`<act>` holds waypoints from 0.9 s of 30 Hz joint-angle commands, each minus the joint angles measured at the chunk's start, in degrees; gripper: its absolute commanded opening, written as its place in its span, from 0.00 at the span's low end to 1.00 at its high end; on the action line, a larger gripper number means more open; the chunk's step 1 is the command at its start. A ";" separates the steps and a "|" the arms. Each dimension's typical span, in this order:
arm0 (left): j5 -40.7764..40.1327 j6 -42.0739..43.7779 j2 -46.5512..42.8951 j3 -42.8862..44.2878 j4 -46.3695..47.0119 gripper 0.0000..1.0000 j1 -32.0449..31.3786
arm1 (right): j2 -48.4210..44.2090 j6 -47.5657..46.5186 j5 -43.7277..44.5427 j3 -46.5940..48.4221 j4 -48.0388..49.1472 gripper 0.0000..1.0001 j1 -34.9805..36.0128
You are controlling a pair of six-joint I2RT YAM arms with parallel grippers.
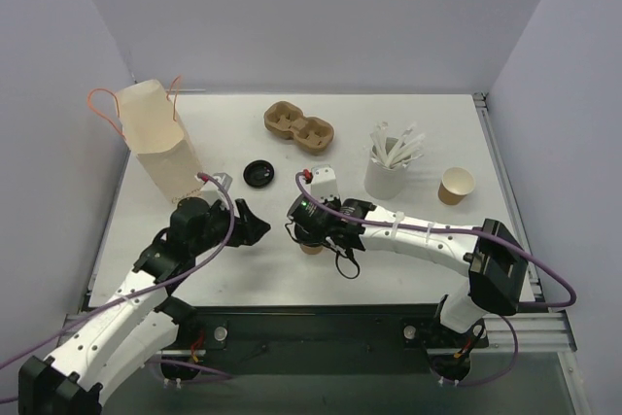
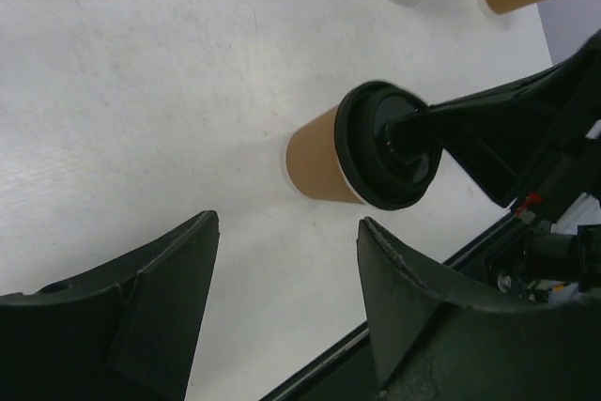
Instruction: Pack the takeout coffee
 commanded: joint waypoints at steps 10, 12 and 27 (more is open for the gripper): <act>13.33 -14.06 13.24 -10.06 31.67 0.68 -1.96 | 1.83 2.72 0.30 -3.73 -0.36 0.00 1.11; 13.24 -14.94 13.69 -10.94 34.21 0.68 -2.22 | 1.83 2.90 0.21 -3.99 -0.10 0.00 1.28; 11.75 -15.91 22.91 -10.94 42.57 0.61 -4.77 | 0.77 3.42 -0.41 -4.69 0.52 0.00 1.37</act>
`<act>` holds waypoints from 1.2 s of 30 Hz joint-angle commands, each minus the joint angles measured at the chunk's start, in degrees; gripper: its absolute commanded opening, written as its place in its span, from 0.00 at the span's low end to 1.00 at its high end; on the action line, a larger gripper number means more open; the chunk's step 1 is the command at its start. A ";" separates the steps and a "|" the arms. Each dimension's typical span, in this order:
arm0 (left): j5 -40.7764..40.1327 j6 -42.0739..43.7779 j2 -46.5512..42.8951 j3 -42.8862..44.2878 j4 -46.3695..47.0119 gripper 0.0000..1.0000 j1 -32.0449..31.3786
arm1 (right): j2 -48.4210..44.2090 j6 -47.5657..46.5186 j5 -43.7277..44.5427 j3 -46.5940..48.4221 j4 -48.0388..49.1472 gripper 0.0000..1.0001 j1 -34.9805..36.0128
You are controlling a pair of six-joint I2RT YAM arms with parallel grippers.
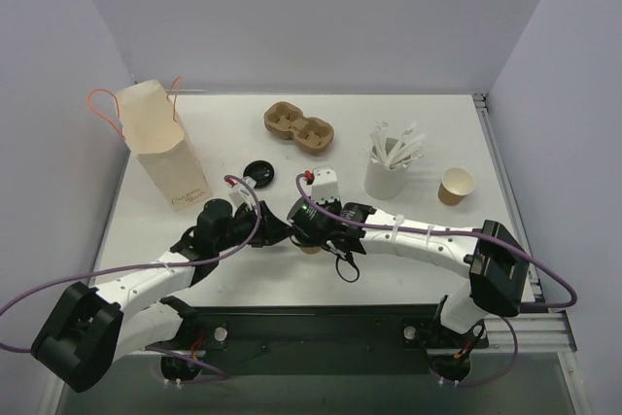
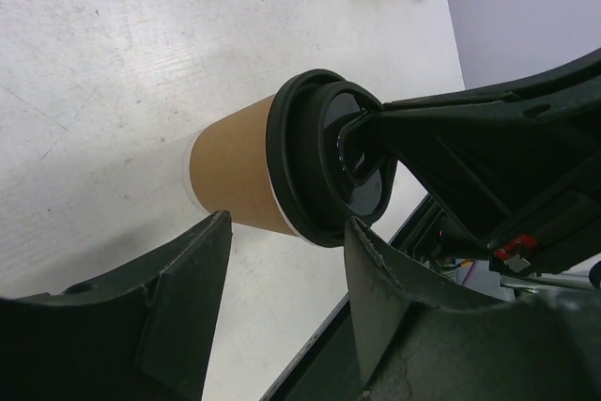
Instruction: Pack the takeout coffee
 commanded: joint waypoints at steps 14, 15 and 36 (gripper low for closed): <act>0.12 -1.36 7.14 -0.28 12.24 0.61 -2.33 | 1.61 1.96 -3.82 -2.99 -1.68 0.00 0.57; 0.03 -1.36 7.93 -0.28 12.33 0.61 -2.34 | 1.43 2.05 -3.91 -3.25 -1.51 0.00 0.57; -12.36 2.25 7.49 -3.18 -7.09 0.54 -2.69 | 2.13 3.89 -5.23 -9.14 1.13 0.00 0.48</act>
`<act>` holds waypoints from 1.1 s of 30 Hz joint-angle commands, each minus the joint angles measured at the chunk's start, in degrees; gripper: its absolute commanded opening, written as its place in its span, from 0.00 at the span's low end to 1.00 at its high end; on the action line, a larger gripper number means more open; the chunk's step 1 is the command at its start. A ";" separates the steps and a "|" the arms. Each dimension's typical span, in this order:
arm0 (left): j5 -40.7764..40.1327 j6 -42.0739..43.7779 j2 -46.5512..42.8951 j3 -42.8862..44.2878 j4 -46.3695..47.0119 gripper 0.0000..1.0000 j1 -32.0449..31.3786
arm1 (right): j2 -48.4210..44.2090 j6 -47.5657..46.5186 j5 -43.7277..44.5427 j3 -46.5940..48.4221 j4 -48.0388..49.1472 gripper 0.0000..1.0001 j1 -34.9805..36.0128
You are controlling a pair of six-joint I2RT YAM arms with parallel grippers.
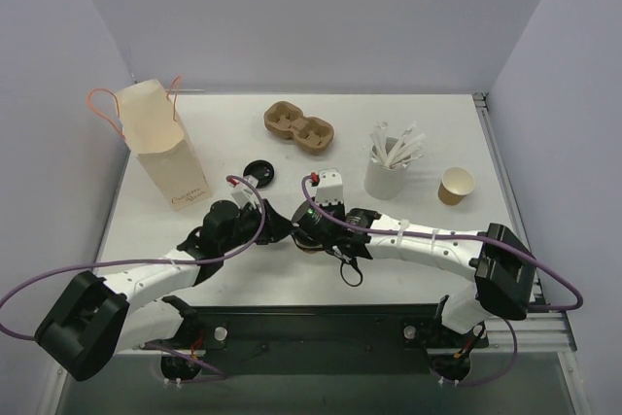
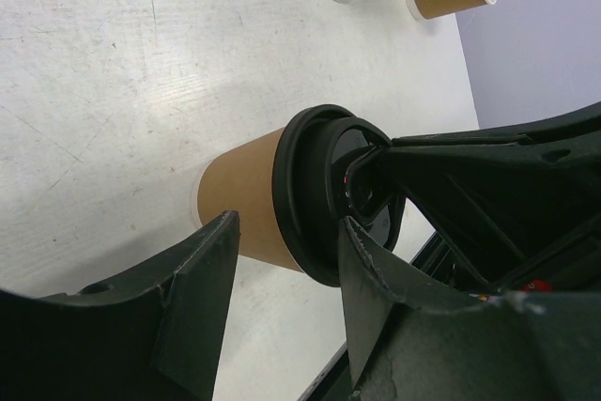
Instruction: Pack the takeout coffee
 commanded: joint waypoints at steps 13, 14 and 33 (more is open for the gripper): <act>-8.17 2.35 9.34 -5.51 -9.30 0.49 -2.39 | 5.39 2.61 -5.44 -5.74 -3.74 0.00 0.11; -8.18 2.27 9.34 -5.86 -8.94 0.49 -2.66 | 5.66 2.69 -5.44 -5.91 -3.57 0.00 0.19; -10.99 -0.02 8.38 -9.64 -5.87 0.47 -8.46 | 4.78 4.37 -5.26 -11.81 1.62 0.00 0.63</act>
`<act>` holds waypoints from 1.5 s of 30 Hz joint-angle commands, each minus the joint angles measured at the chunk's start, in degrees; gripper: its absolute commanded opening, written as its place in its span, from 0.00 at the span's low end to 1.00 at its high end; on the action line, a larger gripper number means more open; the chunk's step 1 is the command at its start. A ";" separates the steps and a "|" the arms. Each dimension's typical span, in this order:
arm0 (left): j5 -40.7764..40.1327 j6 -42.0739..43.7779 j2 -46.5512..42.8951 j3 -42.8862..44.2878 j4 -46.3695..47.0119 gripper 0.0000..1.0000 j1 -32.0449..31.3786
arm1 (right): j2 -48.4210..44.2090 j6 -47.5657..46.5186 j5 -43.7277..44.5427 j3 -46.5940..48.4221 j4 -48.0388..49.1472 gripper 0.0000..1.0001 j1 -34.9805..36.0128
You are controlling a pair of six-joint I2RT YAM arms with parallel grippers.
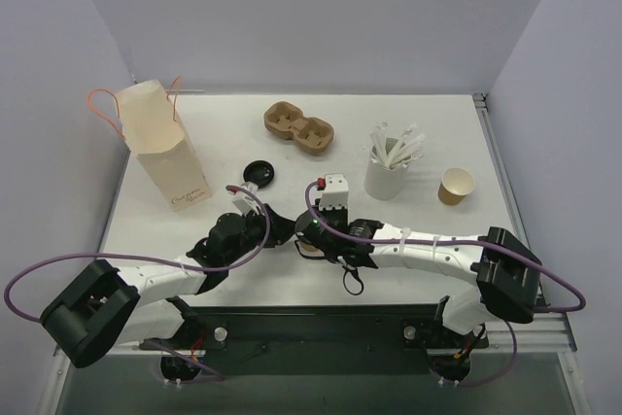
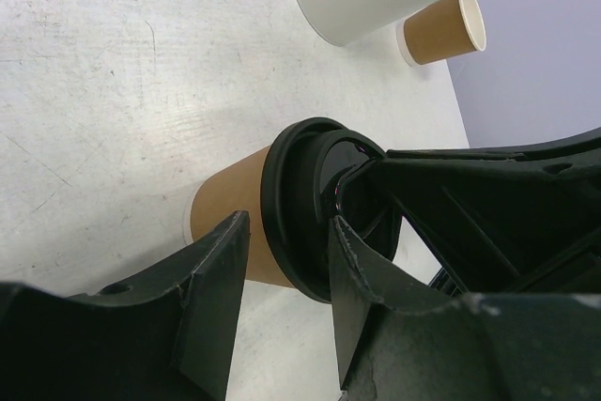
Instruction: Pack the takeout coffee
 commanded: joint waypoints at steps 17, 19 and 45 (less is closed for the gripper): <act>2.88 9.23 -6.47 10.01 -29.89 0.62 -1.94 | -3.42 -5.07 -16.09 6.05 -12.22 0.35 -6.65; 2.36 9.85 -6.56 10.98 -30.86 0.64 -1.86 | -4.12 -5.42 -16.70 6.22 -12.22 0.37 -7.27; -2.93 5.28 3.02 -2.37 -19.62 0.59 -3.79 | -0.52 -1.91 -20.93 -2.48 -6.77 0.16 -7.62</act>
